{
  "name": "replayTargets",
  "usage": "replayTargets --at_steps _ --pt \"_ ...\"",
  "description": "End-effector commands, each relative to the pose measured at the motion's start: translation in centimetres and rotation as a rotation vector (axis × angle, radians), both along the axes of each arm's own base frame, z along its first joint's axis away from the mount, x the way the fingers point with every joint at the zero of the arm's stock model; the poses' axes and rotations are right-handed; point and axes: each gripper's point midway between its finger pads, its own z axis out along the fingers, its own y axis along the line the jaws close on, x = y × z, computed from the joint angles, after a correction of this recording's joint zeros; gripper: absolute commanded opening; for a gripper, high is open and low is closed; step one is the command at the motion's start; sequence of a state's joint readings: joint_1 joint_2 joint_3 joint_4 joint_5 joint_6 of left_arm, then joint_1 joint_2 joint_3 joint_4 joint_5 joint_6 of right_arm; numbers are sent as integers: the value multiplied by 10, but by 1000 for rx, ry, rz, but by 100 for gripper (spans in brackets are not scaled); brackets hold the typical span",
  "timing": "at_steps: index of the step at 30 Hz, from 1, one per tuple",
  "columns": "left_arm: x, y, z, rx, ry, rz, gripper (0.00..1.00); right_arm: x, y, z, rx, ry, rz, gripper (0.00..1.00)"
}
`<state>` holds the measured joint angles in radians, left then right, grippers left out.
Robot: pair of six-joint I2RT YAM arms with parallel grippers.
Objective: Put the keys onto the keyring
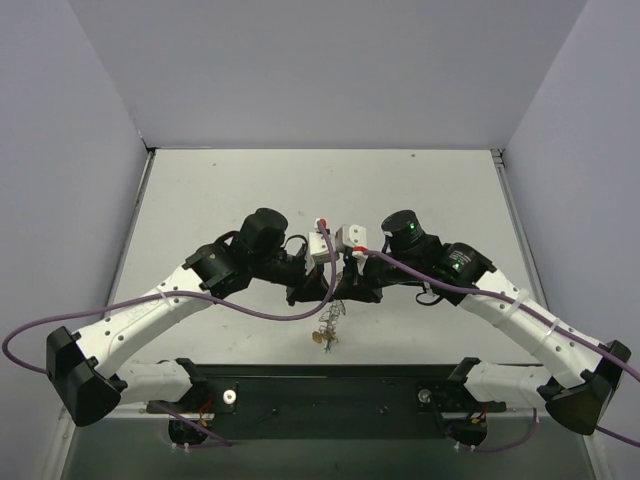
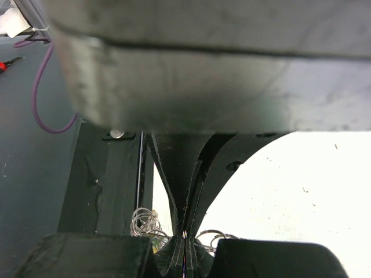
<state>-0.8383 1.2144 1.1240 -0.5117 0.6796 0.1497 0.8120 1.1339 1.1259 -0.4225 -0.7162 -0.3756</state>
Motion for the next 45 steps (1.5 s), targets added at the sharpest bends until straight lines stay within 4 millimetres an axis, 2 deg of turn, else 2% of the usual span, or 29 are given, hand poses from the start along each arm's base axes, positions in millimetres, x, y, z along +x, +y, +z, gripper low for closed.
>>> replayTargets --at_steps 1,4,5,7,10,13,16,19,30,45 --pt "4 -12 16 -73 -42 -16 0 -2 8 32 105 -81 43 0" --pt "5 -11 15 -86 -44 -3 0 2 8 33 106 -89 21 0" --pt "7 -12 17 -98 -57 8 0 2 7 35 111 -97 13 14" --pt "7 -10 18 -115 -67 30 0 8 6 37 125 -116 -18 35" --pt "15 -8 23 -160 -118 84 0 9 4 45 176 -130 -47 50" --pt "18 -7 29 -200 -155 108 0 12 0 61 246 -136 -85 58" --pt "21 -7 37 -241 -180 128 0 15 -7 69 294 -132 -124 62" --pt "20 -7 40 -292 -198 138 0 17 -12 72 321 -98 -142 63" --pt "18 -3 64 -429 -283 151 0 22 -15 61 316 27 -189 60" --pt "12 1 68 -428 -299 128 0 19 -12 46 286 160 -167 40"
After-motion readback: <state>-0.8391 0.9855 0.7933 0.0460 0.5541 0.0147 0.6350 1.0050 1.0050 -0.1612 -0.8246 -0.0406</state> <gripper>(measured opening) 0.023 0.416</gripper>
